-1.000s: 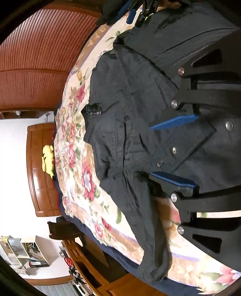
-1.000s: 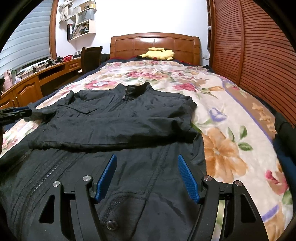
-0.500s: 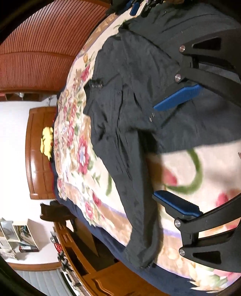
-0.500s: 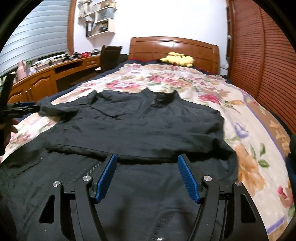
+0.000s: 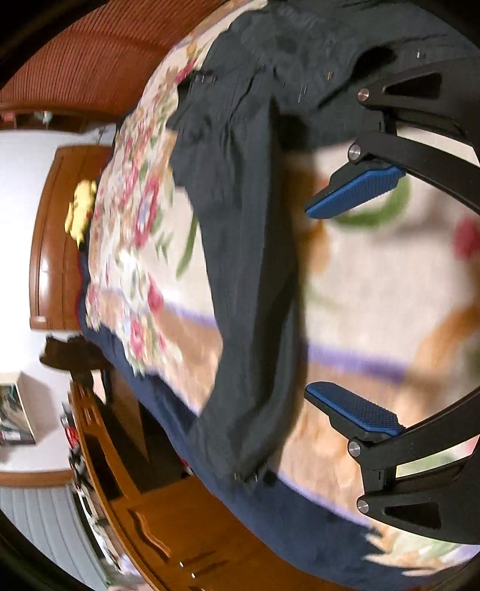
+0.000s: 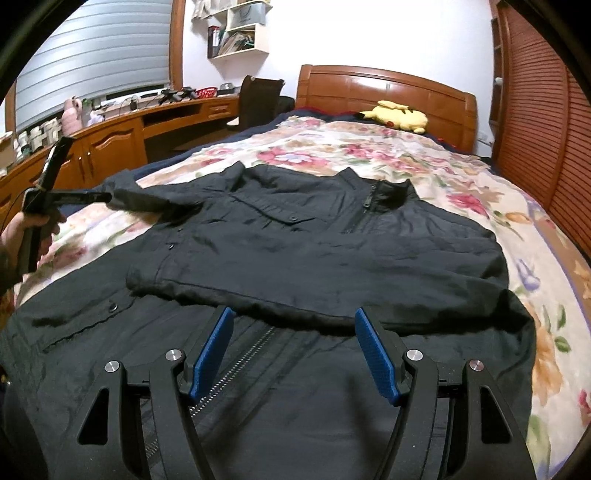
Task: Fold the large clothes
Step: 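Grasp the other sleeve cuff with the left gripper and lift it, then lay the sleeve across the jacket front with the left gripper and release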
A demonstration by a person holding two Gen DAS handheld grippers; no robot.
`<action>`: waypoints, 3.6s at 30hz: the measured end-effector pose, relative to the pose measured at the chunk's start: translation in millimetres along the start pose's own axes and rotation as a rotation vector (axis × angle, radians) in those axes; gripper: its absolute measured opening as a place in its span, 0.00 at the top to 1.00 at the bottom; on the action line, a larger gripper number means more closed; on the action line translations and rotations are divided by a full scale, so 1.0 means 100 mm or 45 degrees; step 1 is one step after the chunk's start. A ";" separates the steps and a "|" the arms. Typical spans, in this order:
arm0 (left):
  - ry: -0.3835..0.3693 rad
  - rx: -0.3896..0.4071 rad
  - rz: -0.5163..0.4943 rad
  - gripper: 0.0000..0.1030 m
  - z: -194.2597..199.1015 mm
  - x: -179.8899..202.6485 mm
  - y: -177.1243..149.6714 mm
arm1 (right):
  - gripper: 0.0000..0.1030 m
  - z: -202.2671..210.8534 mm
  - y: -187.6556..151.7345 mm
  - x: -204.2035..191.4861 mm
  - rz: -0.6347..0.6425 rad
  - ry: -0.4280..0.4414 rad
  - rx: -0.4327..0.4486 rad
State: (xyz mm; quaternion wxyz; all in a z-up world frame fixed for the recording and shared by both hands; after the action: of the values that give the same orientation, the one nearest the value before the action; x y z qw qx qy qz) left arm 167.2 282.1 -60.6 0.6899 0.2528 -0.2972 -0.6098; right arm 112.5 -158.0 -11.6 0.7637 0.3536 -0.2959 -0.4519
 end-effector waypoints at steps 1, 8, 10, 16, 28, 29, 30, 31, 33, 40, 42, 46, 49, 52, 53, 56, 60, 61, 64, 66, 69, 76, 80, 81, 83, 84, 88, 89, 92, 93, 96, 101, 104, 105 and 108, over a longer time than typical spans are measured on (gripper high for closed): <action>0.021 -0.002 0.008 0.12 -0.02 -0.10 0.01 | 0.32 -0.02 -0.01 0.00 0.010 0.002 -0.005; 0.113 0.012 0.140 0.12 -0.11 -0.73 0.16 | 0.32 -0.02 0.01 -0.05 0.044 0.002 -0.022; 0.132 0.029 0.172 0.12 -0.12 -0.87 0.20 | 0.32 -0.05 0.01 -0.09 0.050 -0.002 -0.031; 0.150 0.039 0.300 0.12 -0.24 -1.22 0.25 | 0.32 -0.07 -0.01 -0.14 0.059 -0.013 -0.049; 0.146 -0.010 0.470 0.14 -0.54 -1.52 0.22 | 0.32 -0.12 -0.02 -0.18 0.085 -0.007 -0.075; 0.143 -0.034 0.490 0.17 -0.59 -1.52 0.19 | 0.32 -0.13 -0.02 -0.18 0.087 -0.006 -0.076; 0.132 -0.053 0.506 0.24 -0.64 -1.52 0.17 | 0.32 -0.13 -0.02 -0.18 0.087 -0.006 -0.077; 0.130 -0.058 0.514 0.30 -0.66 -1.51 0.17 | 0.32 -0.13 -0.01 -0.18 0.088 -0.006 -0.077; 0.160 -0.060 0.513 0.36 -0.70 -1.51 0.16 | 0.32 -0.13 -0.01 -0.18 0.088 -0.006 -0.073; 0.135 -0.099 0.451 0.87 -0.80 -1.41 0.17 | 0.32 -0.14 -0.03 -0.18 0.093 0.003 -0.076; 0.162 -0.096 0.400 0.93 -0.75 -1.35 0.19 | 0.32 -0.15 -0.03 -0.18 0.094 0.008 -0.078; 0.180 -0.082 0.343 0.96 -0.56 -1.22 0.25 | 0.32 -0.15 -0.02 -0.17 0.091 0.021 -0.079; 0.178 -0.024 0.280 0.96 -0.27 -1.03 0.38 | 0.32 -0.14 -0.01 -0.14 0.075 0.030 -0.071; 0.153 0.050 0.201 0.96 0.06 -0.73 0.55 | 0.32 -0.10 -0.01 -0.11 0.058 0.031 -0.055; 0.141 0.068 0.182 0.96 0.14 -0.65 0.59 | 0.32 -0.09 -0.01 -0.10 0.054 0.029 -0.050; 0.105 0.132 0.088 0.96 0.40 -0.29 0.76 | 0.32 -0.03 -0.01 -0.07 0.046 0.024 -0.031; 0.045 0.192 -0.003 0.97 0.67 0.21 0.91 | 0.32 0.04 -0.02 0.00 0.022 0.012 -0.013; 0.029 0.202 -0.021 0.97 0.71 0.32 0.92 | 0.32 0.06 -0.02 0.03 0.012 0.008 -0.009; -0.055 0.237 -0.076 0.97 0.84 0.76 1.00 | 0.32 0.09 -0.04 0.11 -0.017 -0.006 0.000; -0.114 0.255 -0.120 0.97 0.91 1.07 1.00 | 0.32 0.11 -0.06 0.16 -0.034 -0.015 0.000; -0.224 0.266 -0.158 0.97 0.93 1.50 0.93 | 0.32 0.12 -0.08 0.19 -0.046 -0.027 -0.004; -0.398 0.215 -0.290 0.97 0.88 2.38 0.58 | 0.32 0.21 -0.09 0.26 -0.067 -0.056 0.010; -0.454 0.164 -0.356 0.97 0.88 2.68 0.33 | 0.32 0.26 -0.10 0.32 -0.086 -0.066 0.014; -0.463 0.158 -0.367 0.97 0.89 2.74 0.27 | 0.32 0.25 -0.10 0.33 -0.091 -0.068 0.014; -0.484 0.152 -0.393 0.97 0.93 2.86 0.14 | 0.32 0.28 -0.11 0.34 -0.099 -0.067 0.015; -0.491 0.148 -0.409 0.97 0.95 2.92 0.06 | 0.32 0.28 -0.11 0.33 -0.101 -0.069 0.016; -0.477 0.130 -0.456 0.97 0.95 3.04 -0.13 | 0.32 0.33 -0.11 0.34 -0.111 -0.075 0.026; -0.463 0.129 -0.471 0.97 0.94 3.06 -0.18 | 0.32 0.35 -0.12 0.33 -0.115 -0.076 0.029; -0.441 0.130 -0.489 0.97 0.93 3.05 -0.31 | 0.32 0.38 -0.13 0.35 -0.122 -0.077 0.036; -0.440 0.129 -0.488 0.97 0.93 3.04 -0.34 | 0.32 0.38 -0.13 0.36 -0.125 -0.077 0.038; -0.421 0.134 -0.509 0.96 0.94 3.01 -0.46 | 0.32 0.39 -0.13 0.34 -0.130 -0.071 0.040; -0.412 0.117 -0.510 0.85 0.98 2.91 -0.69 | 0.32 0.36 -0.10 0.31 -0.129 -0.051 0.049; -0.425 0.094 -0.483 0.72 0.98 2.79 -0.77 | 0.32 0.34 -0.08 0.27 -0.119 -0.038 0.055; -0.435 0.090 -0.469 0.65 0.98 2.76 -0.80 | 0.32 0.33 -0.08 0.26 -0.116 -0.032 0.056; -0.463 0.089 -0.420 0.51 1.00 2.62 -0.84 | 0.32 0.31 -0.06 0.20 -0.102 -0.013 0.059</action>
State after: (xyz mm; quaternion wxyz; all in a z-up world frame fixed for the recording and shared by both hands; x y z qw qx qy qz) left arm 58.0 12.7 -23.6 0.5071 0.2077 -0.3920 -0.7390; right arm 94.3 -186.2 3.8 0.7353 0.3803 -0.2957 -0.4768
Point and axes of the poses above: each gripper's, at about its wrist camera, not at the fingertips, and z roughly against the way its jaws point, x to its right, y to its top, the point moved 6 cm from there along -z, roughly the way its jaws point, and after that the axes turned 8 degrees about -y, right-handed, at the moved point
